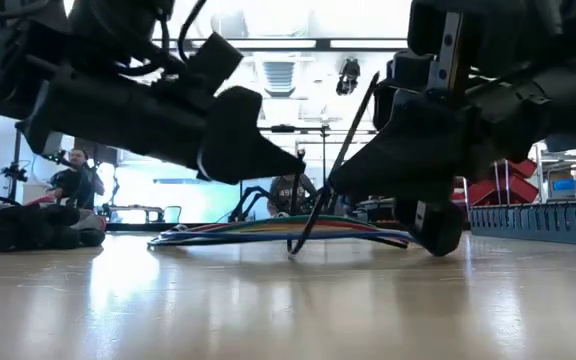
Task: Ziptie cables
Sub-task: Wrap the colored cable wires with the black zip tie
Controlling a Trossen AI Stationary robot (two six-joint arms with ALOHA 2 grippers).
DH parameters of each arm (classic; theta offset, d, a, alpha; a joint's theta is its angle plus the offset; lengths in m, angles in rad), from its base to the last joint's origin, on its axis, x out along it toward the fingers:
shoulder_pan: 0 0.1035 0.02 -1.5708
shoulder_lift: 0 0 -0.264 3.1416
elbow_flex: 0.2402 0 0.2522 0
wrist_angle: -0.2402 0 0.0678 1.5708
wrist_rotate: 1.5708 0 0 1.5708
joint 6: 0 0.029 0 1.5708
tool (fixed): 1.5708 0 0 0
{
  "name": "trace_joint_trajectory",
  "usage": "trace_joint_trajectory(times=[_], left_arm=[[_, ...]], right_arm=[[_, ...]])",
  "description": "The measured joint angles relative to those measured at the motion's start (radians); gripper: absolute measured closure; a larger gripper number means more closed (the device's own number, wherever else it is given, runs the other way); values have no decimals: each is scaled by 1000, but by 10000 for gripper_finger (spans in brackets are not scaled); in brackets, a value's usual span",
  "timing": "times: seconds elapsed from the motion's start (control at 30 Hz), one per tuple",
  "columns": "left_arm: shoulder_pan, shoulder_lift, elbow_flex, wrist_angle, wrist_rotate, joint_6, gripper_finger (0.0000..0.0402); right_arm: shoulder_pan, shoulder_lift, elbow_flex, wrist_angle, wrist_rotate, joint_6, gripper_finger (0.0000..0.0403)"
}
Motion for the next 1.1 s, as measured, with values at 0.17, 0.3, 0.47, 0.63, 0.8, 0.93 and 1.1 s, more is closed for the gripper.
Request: trace_joint_trajectory(times=[0.17,0.3,0.47,0.63,0.8,0.93,1.1], left_arm=[[-9,0,0,20,0,48,401],[-11,0,0,17,0,49,401],[-11,0,0,-3,-1,49,401],[-7,0,0,-32,-44,7,401],[-2,0,0,-177,-120,-141,401],[2,0,0,-301,-140,-257,401],[2,0,0,-330,-140,-268,401]], right_arm=[[-23,-2,1,7,-58,-26,403],[-28,-3,1,8,-55,-84,403],[-14,-3,8,9,-47,-335,403],[42,-4,80,-90,31,-690,403],[81,27,221,-260,56,-870,388],[105,39,291,-355,50,-925,334],[111,4,288,-419,53,-965,253]])
